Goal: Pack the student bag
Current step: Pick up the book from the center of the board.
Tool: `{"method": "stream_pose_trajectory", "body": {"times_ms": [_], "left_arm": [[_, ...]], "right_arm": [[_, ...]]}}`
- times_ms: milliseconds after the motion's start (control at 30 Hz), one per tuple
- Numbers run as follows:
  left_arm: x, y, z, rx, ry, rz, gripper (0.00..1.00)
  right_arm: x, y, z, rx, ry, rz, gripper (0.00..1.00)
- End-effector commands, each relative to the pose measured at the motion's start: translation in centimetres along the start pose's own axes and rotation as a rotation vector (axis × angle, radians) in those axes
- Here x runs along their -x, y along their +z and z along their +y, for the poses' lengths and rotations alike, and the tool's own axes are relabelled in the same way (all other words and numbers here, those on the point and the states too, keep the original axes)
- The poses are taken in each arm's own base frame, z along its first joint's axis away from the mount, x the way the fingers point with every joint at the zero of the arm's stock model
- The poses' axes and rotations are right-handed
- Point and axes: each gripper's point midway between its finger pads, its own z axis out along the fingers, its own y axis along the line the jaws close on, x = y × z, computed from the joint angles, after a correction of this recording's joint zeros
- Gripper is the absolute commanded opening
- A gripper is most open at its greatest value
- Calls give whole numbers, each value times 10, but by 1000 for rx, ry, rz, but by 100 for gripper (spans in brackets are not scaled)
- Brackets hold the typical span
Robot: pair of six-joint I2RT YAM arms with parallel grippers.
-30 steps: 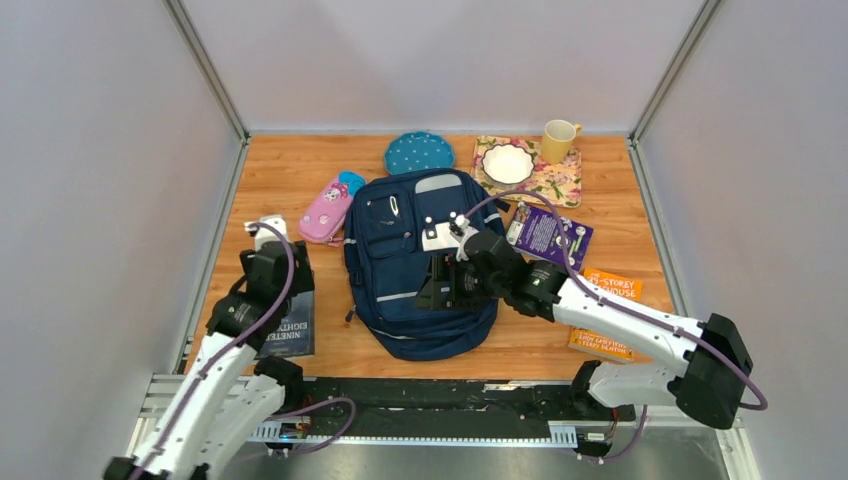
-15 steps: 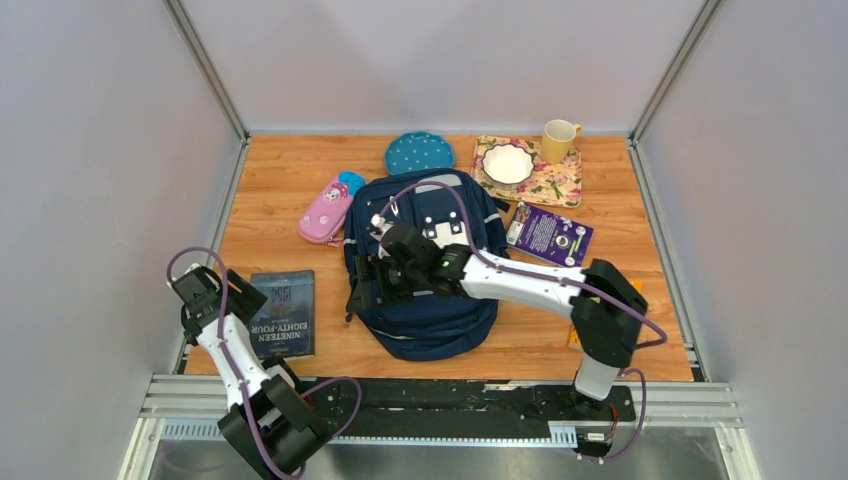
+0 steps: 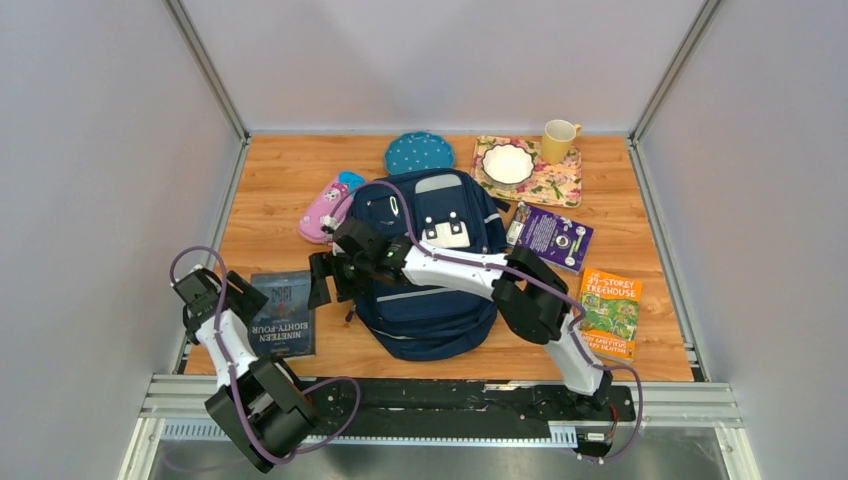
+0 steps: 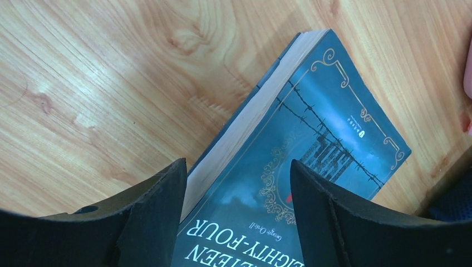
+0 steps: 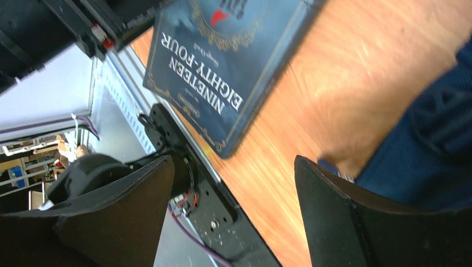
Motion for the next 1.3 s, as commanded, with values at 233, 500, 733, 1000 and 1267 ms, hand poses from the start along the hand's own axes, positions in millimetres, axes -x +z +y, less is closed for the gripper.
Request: {"method": "stream_pose_trajectory", "body": {"times_ms": [233,500,733,1000,1267], "left_arm": [[-16,-4,-26,-162,-55,25,66],[-28,-16,-52,-326,-45,62,65],[-38,-29,-76,-478,-38,124,62],[-45,-37,-82,-519,-21,120,49],[-48,-38,-86,-551,-22,144,35]], "right_arm": [[14,61,-20,-85,77,1,82],[-1,77,-27,-54,100,67,82],[7,78,-26,-40,120,59,81],[25,72,-30,-40,148,29,80],[27,70,-37,-44,160,38,80]]}}
